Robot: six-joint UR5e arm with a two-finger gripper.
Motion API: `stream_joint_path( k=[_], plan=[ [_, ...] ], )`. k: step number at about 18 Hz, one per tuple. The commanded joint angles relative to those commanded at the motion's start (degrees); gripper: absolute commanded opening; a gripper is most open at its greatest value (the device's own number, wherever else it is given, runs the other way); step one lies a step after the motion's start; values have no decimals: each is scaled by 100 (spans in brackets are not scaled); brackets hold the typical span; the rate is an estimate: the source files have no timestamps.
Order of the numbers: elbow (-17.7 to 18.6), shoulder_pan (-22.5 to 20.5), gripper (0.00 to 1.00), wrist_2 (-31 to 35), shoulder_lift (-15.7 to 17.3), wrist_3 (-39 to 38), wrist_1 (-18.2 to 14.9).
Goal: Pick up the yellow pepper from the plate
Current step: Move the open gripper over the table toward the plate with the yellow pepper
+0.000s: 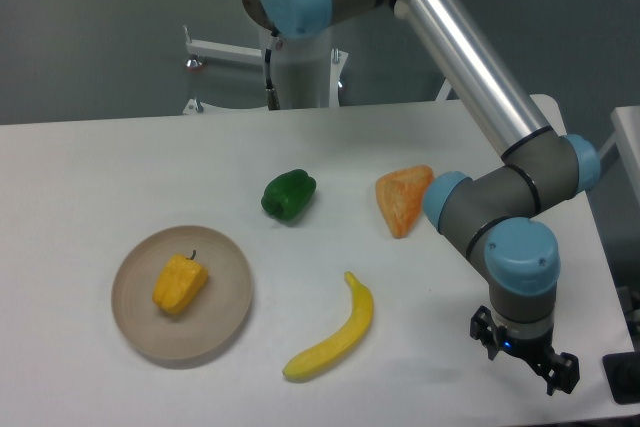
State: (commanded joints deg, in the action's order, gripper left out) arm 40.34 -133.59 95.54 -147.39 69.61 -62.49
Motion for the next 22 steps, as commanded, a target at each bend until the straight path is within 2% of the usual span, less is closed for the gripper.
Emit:
stream_joint_path(
  k=[5, 10, 13, 16, 17, 18, 21, 22],
  plan=[
    [70, 9, 100, -18, 53, 0, -9],
    [324, 26, 100, -18, 219, -96, -105],
    [789, 53, 100, -9, 657, -123, -386],
    [1457, 18, 100, -26, 1413, -447, -799],
    [1842, 18, 100, -35, 1815, -622, -895],
    [2089, 18, 100, -61, 2072, -781, -940],
    [2548, 53, 100, -429, 2635, -1720, -1221],
    [2627, 96, 100, -779, 2828, -2132, -1387]
  ],
)
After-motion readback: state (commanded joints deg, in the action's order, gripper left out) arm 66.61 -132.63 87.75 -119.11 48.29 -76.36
